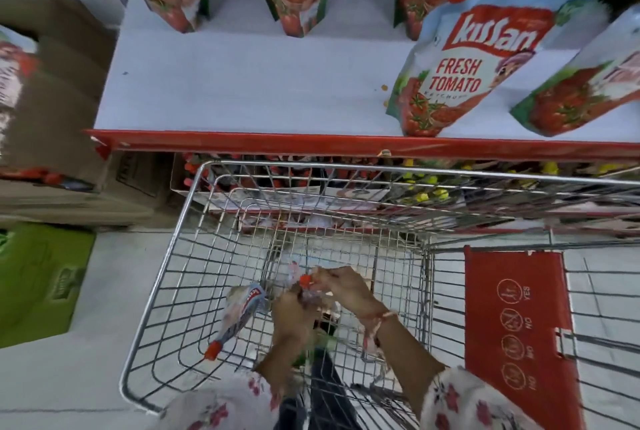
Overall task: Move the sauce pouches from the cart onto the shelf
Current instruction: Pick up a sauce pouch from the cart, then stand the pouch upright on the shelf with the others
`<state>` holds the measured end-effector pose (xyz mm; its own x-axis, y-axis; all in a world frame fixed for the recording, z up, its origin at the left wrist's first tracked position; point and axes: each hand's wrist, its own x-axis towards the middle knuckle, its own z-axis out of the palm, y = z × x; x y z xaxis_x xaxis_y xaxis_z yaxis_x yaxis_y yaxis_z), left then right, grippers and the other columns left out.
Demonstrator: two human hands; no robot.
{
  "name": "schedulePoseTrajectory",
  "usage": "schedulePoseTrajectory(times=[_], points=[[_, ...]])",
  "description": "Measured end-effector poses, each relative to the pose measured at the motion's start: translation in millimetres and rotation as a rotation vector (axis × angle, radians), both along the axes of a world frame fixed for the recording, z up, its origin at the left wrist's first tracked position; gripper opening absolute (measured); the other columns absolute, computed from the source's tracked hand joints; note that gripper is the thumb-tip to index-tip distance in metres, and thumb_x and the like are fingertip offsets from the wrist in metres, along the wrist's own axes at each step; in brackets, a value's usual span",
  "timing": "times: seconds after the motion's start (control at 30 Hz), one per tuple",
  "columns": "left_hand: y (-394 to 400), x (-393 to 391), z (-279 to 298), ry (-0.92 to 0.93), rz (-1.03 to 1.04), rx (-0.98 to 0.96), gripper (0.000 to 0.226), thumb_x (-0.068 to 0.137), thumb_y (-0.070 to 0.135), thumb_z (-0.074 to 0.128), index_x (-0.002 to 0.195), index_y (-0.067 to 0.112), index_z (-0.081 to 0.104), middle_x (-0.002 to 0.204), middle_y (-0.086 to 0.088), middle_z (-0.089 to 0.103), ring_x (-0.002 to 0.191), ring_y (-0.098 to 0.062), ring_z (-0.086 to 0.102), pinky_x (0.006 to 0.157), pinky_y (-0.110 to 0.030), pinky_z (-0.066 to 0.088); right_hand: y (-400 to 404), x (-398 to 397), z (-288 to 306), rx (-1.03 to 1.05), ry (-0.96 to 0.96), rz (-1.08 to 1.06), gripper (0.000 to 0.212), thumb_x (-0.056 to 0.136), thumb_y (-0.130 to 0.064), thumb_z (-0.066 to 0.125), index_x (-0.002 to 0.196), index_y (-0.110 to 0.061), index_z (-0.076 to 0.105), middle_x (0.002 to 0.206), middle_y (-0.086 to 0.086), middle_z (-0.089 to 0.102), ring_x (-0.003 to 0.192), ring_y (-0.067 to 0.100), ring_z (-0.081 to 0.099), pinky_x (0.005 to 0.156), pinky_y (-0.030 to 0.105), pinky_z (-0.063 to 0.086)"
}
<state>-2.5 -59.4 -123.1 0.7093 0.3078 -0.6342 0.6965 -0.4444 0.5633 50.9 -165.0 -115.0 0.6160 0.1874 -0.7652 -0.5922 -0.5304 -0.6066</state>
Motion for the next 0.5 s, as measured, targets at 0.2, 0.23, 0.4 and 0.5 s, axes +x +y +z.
schedulePoseTrajectory(times=[0.2,0.23,0.4,0.5], points=[[25,-9,33,-0.058,0.069,-0.225,0.019,0.088,0.003,0.058,0.104,-0.002,0.066,0.056,0.008,0.058,0.038,0.001,0.049,0.036,-0.009,0.040,-9,-26,24,0.069,-0.158,-0.162,0.021,0.092,-0.010,0.058,0.107,0.000,0.070,0.112,0.023,0.070,0.098,0.027,0.068,0.084,0.025,0.055],[31,-10,42,-0.073,0.066,-0.277,0.023,0.087,0.000,0.059,0.109,0.002,0.064,0.053,0.009,0.059,0.034,0.003,0.050,0.038,-0.011,0.040,-14,-30,29,0.061,-0.226,-0.196,0.018,0.089,-0.002,0.061,0.104,0.000,0.071,0.112,0.023,0.070,0.092,0.022,0.068,0.082,0.026,0.056],[53,-2,94,-0.132,-0.049,-0.492,0.022,0.089,-0.003,0.052,0.106,0.005,0.065,0.095,-0.011,0.067,0.075,-0.015,0.067,0.062,-0.022,0.055,-31,-36,72,-0.029,-0.470,-0.230,0.044,0.079,-0.003,0.074,0.119,-0.014,0.060,0.122,0.006,0.061,0.086,0.007,0.062,0.072,0.010,0.054],[63,9,128,-0.204,-0.111,-0.573,0.026,0.088,-0.004,0.051,0.090,0.016,0.067,0.101,-0.007,0.068,0.095,-0.021,0.063,0.075,-0.025,0.054,-37,-32,115,0.054,-0.558,-0.195,0.057,0.078,-0.007,0.076,0.128,-0.021,0.055,0.130,-0.005,0.052,0.113,0.012,0.057,0.094,0.031,0.053]])
